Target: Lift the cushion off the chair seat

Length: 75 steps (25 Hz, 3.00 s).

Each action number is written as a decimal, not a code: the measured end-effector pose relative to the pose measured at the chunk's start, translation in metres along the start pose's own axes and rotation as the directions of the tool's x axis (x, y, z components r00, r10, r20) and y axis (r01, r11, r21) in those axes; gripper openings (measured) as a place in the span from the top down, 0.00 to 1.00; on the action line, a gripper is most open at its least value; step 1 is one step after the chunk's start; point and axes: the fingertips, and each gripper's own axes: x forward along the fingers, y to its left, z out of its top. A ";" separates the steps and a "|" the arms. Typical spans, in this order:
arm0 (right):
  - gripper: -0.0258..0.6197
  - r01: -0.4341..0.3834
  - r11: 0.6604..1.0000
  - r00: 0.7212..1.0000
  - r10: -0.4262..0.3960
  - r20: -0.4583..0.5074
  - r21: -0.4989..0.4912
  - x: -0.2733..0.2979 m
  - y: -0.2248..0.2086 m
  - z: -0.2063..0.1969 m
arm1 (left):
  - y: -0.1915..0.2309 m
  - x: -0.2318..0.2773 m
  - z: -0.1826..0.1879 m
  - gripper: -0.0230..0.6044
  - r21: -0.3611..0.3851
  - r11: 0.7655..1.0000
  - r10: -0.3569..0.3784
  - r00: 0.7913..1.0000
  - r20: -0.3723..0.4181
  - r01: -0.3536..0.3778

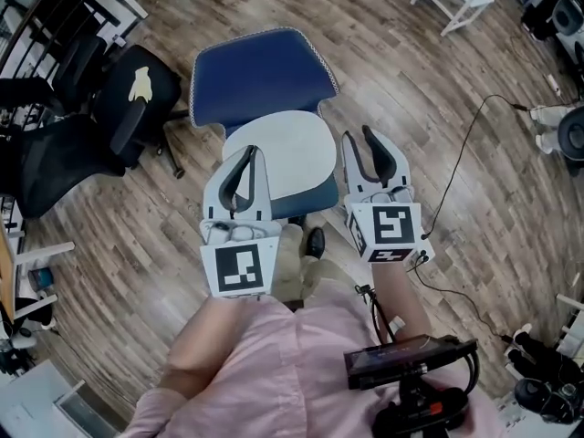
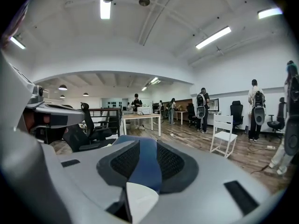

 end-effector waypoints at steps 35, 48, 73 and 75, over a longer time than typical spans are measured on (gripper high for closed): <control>0.75 0.047 0.979 0.875 0.054 -0.481 0.197 0.148 -0.035 -0.383 | -0.007 0.141 -0.339 0.94 -0.106 0.993 -0.102 0.881 -0.462 0.059; 0.61 0.091 0.877 0.840 0.187 -0.509 0.473 0.146 -0.027 -0.479 | -0.009 0.133 -0.385 0.94 -0.094 0.993 -0.109 0.855 -0.507 0.071; 0.88 -0.106 0.903 0.879 0.281 -0.386 0.417 0.117 0.028 -0.296 | 0.010 0.094 -0.218 0.94 -0.066 0.997 0.026 0.953 -0.302 -0.048; 0.88 -0.129 0.904 0.881 0.293 -0.371 0.408 0.112 0.036 -0.278 | 0.012 0.086 -0.201 0.94 -0.061 0.996 0.043 0.959 -0.280 -0.062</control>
